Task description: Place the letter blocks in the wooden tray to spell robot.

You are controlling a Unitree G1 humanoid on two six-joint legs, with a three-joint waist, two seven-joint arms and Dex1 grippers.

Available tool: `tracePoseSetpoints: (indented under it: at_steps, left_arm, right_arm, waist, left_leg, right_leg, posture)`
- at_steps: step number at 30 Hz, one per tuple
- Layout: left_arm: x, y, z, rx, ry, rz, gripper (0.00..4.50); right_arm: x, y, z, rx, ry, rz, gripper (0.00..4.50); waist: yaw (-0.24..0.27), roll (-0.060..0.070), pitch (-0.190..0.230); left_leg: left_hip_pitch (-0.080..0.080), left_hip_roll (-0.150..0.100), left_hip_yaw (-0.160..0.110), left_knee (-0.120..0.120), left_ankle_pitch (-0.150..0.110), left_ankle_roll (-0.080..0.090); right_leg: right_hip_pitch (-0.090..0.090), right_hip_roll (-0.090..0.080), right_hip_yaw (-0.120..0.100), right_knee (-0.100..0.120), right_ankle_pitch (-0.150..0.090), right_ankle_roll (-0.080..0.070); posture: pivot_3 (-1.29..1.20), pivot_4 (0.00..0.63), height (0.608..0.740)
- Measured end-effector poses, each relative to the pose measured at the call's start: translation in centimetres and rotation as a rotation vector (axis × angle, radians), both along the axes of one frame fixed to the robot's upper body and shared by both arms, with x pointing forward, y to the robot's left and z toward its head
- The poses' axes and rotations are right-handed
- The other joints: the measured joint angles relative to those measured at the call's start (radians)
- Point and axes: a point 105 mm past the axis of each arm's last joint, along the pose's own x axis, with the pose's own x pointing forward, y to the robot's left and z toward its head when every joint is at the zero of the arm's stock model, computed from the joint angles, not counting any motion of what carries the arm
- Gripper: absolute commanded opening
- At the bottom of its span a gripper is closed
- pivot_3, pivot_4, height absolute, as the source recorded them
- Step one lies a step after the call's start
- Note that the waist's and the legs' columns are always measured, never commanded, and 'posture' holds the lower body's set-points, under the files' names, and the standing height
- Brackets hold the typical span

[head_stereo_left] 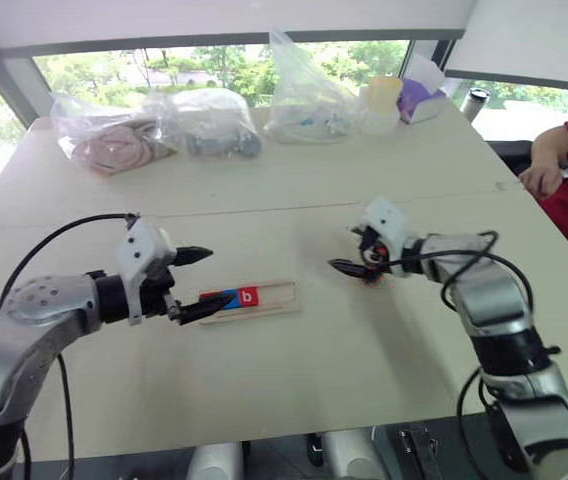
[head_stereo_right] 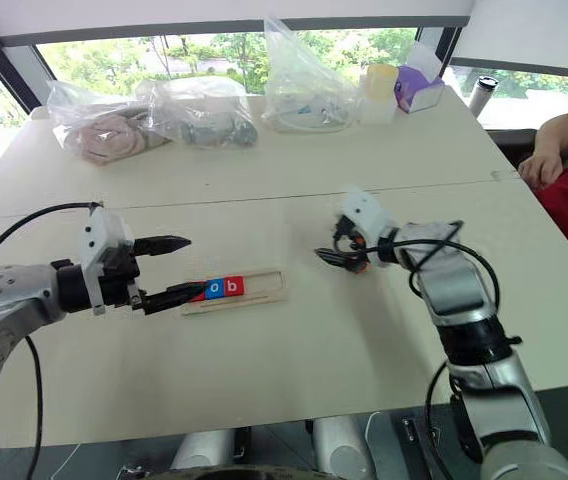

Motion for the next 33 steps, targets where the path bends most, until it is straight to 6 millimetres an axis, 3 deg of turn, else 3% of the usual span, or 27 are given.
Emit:
tracePoseSetpoints:
  at_steps: [6,12,17,20,24,28,33]
  left_arm:
    - [0.7,-0.1,0.2,-0.007,0.016,-0.004,4.5]
    - [1.1,0.4,-0.2,0.013,0.025,0.014,4.5]
    - [1.0,0.1,-0.7,0.029,0.034,0.0,4.5]
    - [1.1,0.2,-0.9,0.035,0.035,0.004,4.5]
    - [1.3,0.5,-1.1,0.043,0.029,0.02,4.5]
    - [1.2,0.6,-1.3,0.049,0.022,0.02,4.5]
    - [1.4,0.2,-1.2,0.028,0.012,0.014,4.5]
  right_arm:
    - [-0.5,-0.8,0.3,0.046,0.002,-0.094,4.46]
    - [-1.9,-1.3,-1.4,0.043,0.084,-0.163,4.46]
    - [-2.2,-0.3,-2.2,0.061,0.108,-0.186,4.46]
    - [-2.2,-0.3,-3.0,0.054,0.122,-0.22,3.27]
    - [-2.0,-0.7,-3.3,0.046,0.12,-0.258,1.26]
    - [-2.1,-0.7,-3.2,0.052,0.12,-0.298,1.18]
    - [-3.2,1.3,-3.3,0.27,0.207,-0.579,1.18]
  waist:
    - [-0.002,0.0,0.0]
    - [0.007,0.0,0.0]
    - [0.006,0.0,0.0]
    - [0.007,0.0,0.0]
    - [0.007,0.0,0.0]
    - [0.007,0.0,0.0]
    - [0.007,0.0,-0.001]
  left_leg:
    - [0.0,0.0,-0.001,0.0,0.0,0.0]
    - [-0.001,0.0,0.0,0.0,0.0,0.0]
    - [-0.001,0.0,0.0,0.0,0.0,0.0]
    - [-0.001,0.0,0.0,0.0,0.0,0.0]
    - [-0.001,0.0,0.0,0.0,0.0,0.0]
    - [-0.001,0.0,0.0,0.0,0.0,0.0]
    - [-0.002,0.0,-0.003,-0.001,0.0,0.0]
  right_leg:
    - [0.0,0.0,0.0,0.0,0.0,0.0]
    - [0.0,0.0,0.0,-0.001,-0.001,0.001]
    - [0.0,0.0,0.0,-0.001,-0.001,0.001]
    - [0.0,0.0,0.0,-0.001,-0.001,0.001]
    - [0.0,0.0,0.0,-0.001,-0.001,0.001]
    - [0.0,0.0,0.0,-0.001,-0.001,0.001]
    - [-0.001,0.001,-0.001,0.0,-0.001,0.001]
  posture:
    - [0.0,0.15,0.74]
    - [0.0,0.15,0.74]
    - [0.0,0.15,0.74]
    - [0.0,0.15,0.74]
    - [0.0,0.15,0.74]
    - [0.0,0.15,0.74]
    - [0.0,0.15,0.74]
